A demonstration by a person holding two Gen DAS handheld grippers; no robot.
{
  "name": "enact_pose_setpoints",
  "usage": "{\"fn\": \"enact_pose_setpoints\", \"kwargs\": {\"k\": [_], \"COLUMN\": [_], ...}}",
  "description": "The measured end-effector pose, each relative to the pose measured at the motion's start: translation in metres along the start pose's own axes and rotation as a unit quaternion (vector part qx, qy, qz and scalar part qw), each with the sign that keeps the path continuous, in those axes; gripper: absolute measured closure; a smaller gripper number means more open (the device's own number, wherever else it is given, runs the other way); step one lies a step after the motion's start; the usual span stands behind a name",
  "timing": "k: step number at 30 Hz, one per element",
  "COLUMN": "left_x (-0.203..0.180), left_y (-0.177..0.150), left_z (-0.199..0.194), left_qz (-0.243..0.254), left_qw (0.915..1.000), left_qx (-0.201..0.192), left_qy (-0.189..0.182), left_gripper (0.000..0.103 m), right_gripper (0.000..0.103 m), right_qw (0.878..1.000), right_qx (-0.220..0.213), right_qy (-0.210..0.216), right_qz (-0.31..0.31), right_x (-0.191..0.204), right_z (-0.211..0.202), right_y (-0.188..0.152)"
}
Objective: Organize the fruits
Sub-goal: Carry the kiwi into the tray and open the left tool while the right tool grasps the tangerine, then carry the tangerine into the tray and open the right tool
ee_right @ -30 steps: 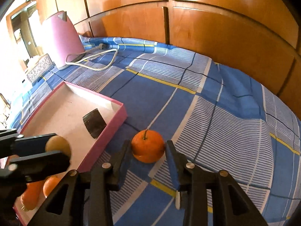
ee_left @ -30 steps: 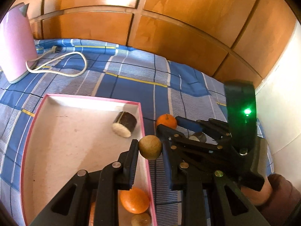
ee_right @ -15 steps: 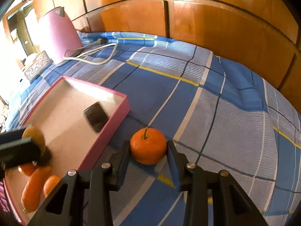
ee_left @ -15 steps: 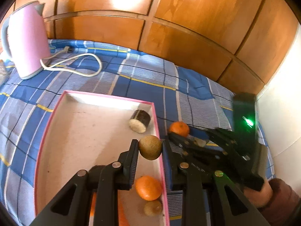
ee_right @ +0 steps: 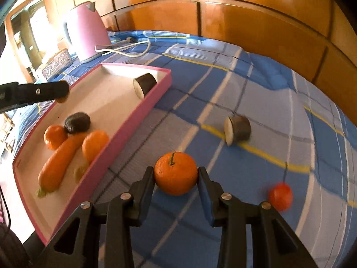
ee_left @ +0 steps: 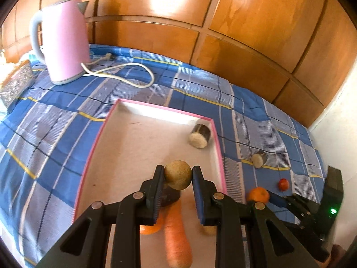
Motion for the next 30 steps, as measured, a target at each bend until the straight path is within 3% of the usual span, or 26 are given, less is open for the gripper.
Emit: {"fn": "enact_pose_setpoints", "kwargs": {"k": [11,26,28,30], "left_x": [0.012,0.038,0.037,0.035], "left_y": [-0.014,-0.005,-0.006,-0.009], "left_z": [-0.009,0.019,0.02,0.019], "left_qz": [0.005,0.014,0.017,0.015], "left_qw": [0.9997,0.9987,0.9986,0.9986], "left_qx": [0.001,0.025,0.026,0.024], "left_qy": [0.025,0.042,0.041,0.044], "left_gripper": [0.077,0.077,0.071,0.057], "right_gripper": [0.065,0.065,0.065,0.065], "right_qw": [0.999,0.999,0.999,0.999], "right_qx": [-0.027,-0.033,-0.033,-0.034], "right_qy": [-0.009,-0.021,-0.021,-0.022], "right_qz": [0.026,0.032,0.033,0.033], "right_x": [-0.005,-0.003,-0.003,-0.003], "right_z": [-0.008,-0.008,-0.008,-0.007], "right_y": [-0.015,-0.016,-0.016,-0.017]}}
Point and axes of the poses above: each gripper's, at about its wrist camera, not at the fingertips, and z roughly the way its jaws point, x to its left, y to its top, the point moved 1 cm from there along z, roughly the way its jaws point, and after that the axes turned 15 degrees about z, right-handed, at the moved point
